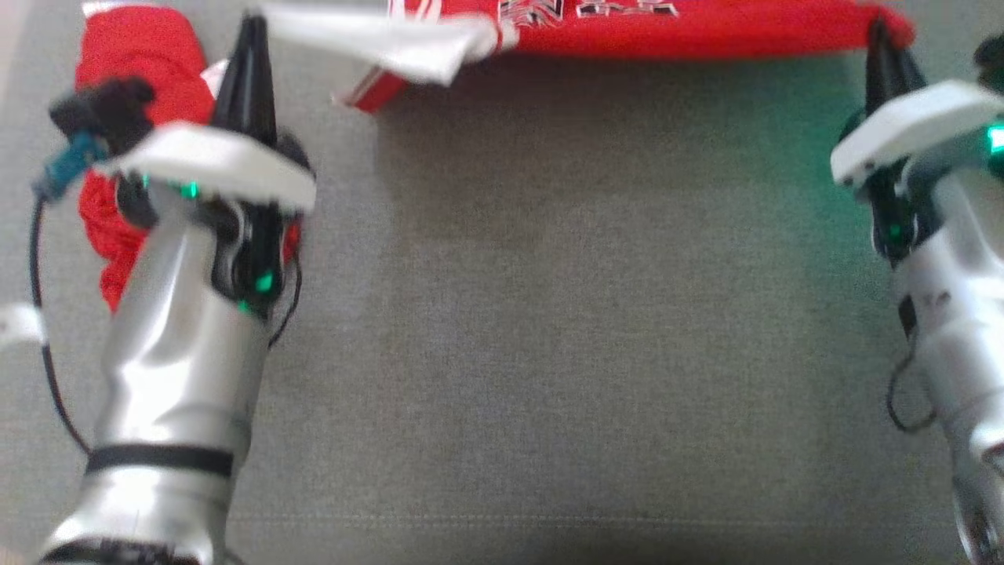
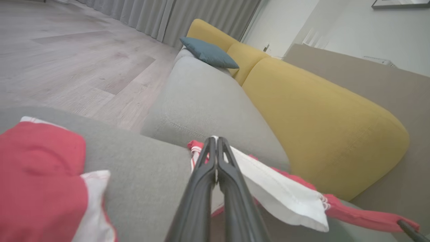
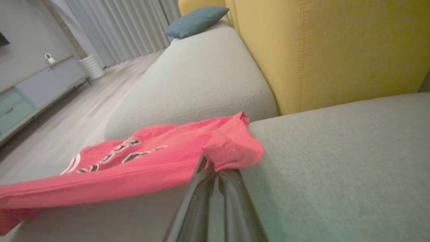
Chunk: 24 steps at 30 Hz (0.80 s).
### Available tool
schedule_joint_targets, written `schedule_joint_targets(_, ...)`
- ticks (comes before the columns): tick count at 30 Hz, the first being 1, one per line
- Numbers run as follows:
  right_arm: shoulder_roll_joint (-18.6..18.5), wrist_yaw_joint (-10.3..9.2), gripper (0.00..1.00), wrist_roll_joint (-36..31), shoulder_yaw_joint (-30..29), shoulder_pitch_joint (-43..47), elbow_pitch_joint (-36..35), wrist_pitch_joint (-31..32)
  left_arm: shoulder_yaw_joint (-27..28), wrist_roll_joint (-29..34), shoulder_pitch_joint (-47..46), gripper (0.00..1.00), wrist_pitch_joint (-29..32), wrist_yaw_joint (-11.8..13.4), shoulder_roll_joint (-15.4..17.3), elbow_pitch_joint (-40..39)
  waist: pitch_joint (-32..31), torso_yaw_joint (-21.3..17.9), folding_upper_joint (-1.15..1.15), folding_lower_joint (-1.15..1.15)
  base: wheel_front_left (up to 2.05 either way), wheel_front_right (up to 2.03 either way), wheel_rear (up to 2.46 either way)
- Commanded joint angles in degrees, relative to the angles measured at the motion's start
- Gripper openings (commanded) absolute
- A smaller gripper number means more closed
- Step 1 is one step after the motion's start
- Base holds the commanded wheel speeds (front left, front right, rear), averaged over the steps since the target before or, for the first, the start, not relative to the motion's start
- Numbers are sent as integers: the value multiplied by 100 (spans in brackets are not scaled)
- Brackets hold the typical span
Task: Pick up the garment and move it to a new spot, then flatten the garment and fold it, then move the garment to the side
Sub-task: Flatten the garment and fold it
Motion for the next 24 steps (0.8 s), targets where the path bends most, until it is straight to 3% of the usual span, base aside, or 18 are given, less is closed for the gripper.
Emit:
schedule_joint_targets(1,-133,20,0,128,320,203,-262,98,66,57,128,0,-64,-33,334,-186,-244,12,0,0,0,0,0)
schedule_joint_targets(13,-972,20,0,634,1589,1207,-307,1124,-773,38,1522,0,347,-92,1038,-691,-1017,40,0,0,0,0,0)
schedule_joint_targets(24,-1262,20,0,1082,2249,1697,-433,1946,-1619,71,2445,0,917,-93,1750,-1671,-1445,14,0,0,0,0,0)
